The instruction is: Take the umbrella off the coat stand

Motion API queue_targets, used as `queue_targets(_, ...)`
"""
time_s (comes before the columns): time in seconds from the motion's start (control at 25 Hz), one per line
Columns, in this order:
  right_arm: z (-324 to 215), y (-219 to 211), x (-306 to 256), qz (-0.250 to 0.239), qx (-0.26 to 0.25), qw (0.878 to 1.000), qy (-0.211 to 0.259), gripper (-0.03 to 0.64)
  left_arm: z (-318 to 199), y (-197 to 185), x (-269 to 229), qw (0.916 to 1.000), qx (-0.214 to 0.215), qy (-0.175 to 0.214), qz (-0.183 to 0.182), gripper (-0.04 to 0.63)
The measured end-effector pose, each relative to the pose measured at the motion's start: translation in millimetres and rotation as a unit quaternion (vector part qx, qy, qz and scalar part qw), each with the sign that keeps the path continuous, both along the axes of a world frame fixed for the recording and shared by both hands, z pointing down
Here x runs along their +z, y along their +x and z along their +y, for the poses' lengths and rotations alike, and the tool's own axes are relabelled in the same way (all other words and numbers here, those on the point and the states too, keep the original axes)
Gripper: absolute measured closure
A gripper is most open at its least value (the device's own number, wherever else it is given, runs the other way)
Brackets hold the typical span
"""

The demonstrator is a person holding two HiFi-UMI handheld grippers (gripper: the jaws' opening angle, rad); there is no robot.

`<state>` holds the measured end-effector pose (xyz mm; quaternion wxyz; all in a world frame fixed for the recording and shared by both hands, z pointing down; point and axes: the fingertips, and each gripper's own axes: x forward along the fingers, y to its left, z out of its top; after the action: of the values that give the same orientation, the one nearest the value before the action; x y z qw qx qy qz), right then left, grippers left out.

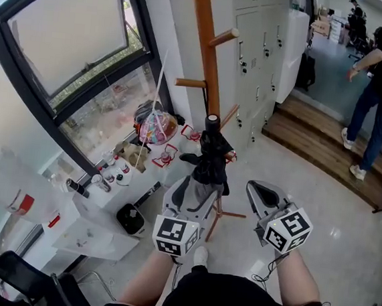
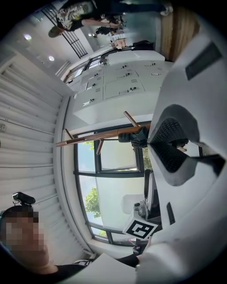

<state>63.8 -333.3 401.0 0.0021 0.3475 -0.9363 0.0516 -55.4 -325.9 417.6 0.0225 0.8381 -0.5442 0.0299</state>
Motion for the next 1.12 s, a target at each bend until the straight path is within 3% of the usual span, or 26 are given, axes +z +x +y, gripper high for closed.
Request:
queue_targets(0.44,-32,-6,17,0.010,0.033,0.999,-0.023,0.563,-54,-8,20,0.9993,0.028,-0.022,-0.008,0.282)
queue_targets(1.12,-68,15,34,0.015,0.091,0.995,-0.044,0.563,-126,12,39,0.9968,0.068,-0.042,-0.003,0.279)
